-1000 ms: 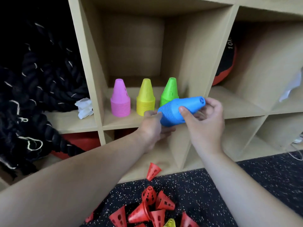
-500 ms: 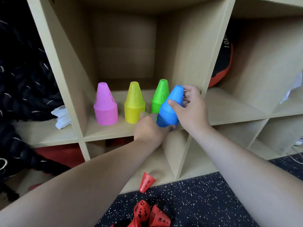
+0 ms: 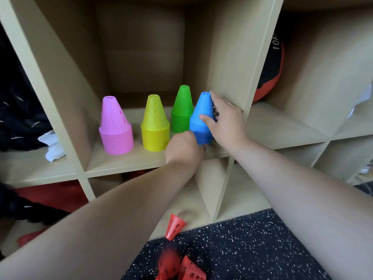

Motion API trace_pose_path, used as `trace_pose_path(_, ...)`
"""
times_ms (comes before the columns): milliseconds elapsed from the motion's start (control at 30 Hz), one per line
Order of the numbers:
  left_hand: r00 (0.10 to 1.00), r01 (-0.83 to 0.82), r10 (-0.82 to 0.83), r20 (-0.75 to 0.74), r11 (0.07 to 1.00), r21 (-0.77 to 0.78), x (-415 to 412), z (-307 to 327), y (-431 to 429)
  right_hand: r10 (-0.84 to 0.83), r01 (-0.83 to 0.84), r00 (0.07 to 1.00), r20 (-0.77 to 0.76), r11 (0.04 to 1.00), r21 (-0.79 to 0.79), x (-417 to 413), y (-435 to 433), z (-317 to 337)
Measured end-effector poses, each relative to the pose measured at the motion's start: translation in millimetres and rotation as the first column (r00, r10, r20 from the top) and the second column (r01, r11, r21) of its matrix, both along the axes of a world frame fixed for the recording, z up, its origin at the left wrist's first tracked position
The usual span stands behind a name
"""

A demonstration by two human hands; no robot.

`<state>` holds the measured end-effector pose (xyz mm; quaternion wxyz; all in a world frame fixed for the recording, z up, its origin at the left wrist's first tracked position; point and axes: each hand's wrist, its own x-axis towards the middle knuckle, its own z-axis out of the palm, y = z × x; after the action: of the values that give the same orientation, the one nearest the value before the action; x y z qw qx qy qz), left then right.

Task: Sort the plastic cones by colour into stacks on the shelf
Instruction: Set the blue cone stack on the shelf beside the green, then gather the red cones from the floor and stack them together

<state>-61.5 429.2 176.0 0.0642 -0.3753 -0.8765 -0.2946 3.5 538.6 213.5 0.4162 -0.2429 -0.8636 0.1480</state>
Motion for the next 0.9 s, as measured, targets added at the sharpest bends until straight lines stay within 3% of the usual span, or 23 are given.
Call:
trace_pose_path(167, 0.996, 0.091, -0.091, 0.008, 0.994, 0.054, 3.2, 1.8, -10.9, -0.028, 0.027, 0.998, 0.062, 1.0, 0.016, 4.8, -10.1, -4.5)
trace_pose_path(367, 0.946, 0.323, -0.308, -0.098, 0.913, 0.25, 8.6, -12.8, -72.4, 0.224, -0.226, 0.974, 0.029, 0.971, 0.08, 67.4, -50.2, -21.5)
trace_pose_path(567, 0.844, 0.497, -0.463, -0.268, 0.865, 0.071, 17.1, -46.3, -158.7, 0.358, -0.382, 0.923, 0.141, 0.901, 0.208, 126.7, -102.2, -58.4)
trace_pose_path(733, 0.853, 0.506, -0.499, -0.153, 0.863, 0.009, 41.1, -86.3, -209.9, 0.392, -0.422, 0.887, 0.245, 0.903, 0.084, 169.8, -146.2, -107.1)
trace_pose_path(833, 0.887, 0.46, -0.46, -0.042, 0.888, -0.014, 57.2, -118.8, -232.3, 0.342, -0.356, 0.843, 0.415, 0.934, -0.046, 194.2, -172.2, -151.2)
trace_pose_path(900, 0.902, 0.43, -0.427, 0.069, 0.902, -0.043, 71.3, -145.0, -247.3, 0.354, -0.34, 0.761, 0.544, 0.931, -0.13, 205.7, -188.1, -186.8)
